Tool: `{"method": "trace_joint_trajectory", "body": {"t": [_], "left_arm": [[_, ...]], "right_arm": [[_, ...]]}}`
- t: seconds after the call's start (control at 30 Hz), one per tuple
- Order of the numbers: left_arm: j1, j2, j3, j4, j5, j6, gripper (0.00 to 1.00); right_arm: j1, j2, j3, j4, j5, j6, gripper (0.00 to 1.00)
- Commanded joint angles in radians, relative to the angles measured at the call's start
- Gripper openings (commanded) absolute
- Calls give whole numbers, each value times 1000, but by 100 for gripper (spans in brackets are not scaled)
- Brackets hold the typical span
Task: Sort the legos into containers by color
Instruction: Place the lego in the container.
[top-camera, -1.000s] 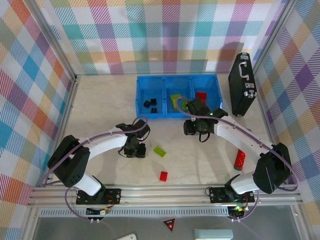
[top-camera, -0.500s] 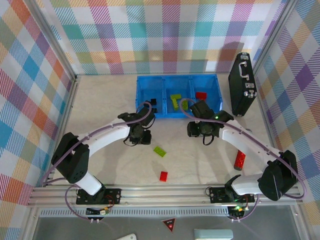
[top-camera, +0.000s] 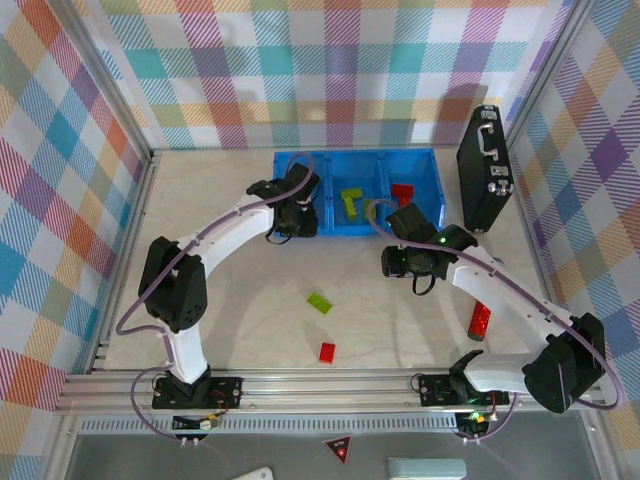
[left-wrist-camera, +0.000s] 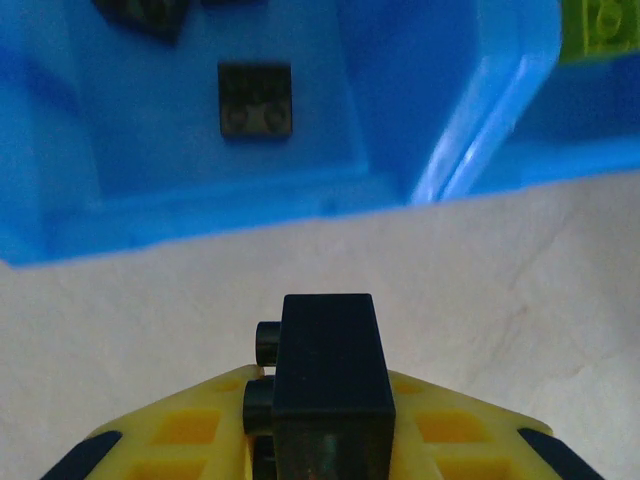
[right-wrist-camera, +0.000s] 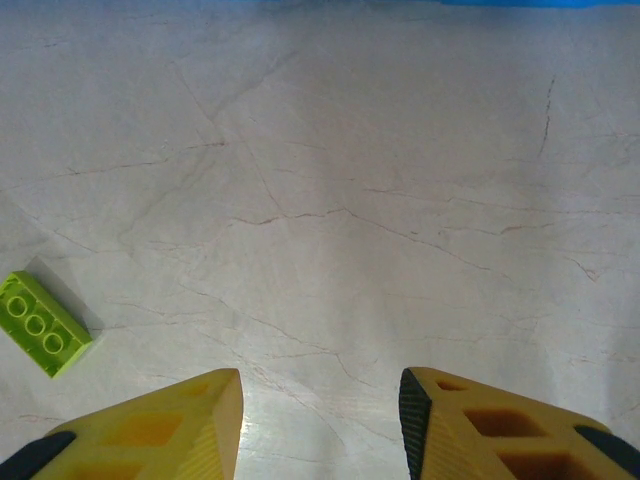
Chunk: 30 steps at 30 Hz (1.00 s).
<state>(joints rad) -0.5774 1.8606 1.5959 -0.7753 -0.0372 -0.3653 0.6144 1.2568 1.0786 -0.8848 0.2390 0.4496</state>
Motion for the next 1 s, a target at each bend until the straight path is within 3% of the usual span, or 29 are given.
{"method": "trace_joint_trajectory", "body": {"t": [0.0,0.43,0.97], "left_arm": [[30,57,92,-9,15,52,28],[100,283,330,1,83,85,28],[140,439,404,33,137,67,30]], "right_arm": [[-7,-23,-7,-35,18,20,47],[-8,-33,6,-59,22,28,47],[-8,-28,10,-72,18,43,47]]}}
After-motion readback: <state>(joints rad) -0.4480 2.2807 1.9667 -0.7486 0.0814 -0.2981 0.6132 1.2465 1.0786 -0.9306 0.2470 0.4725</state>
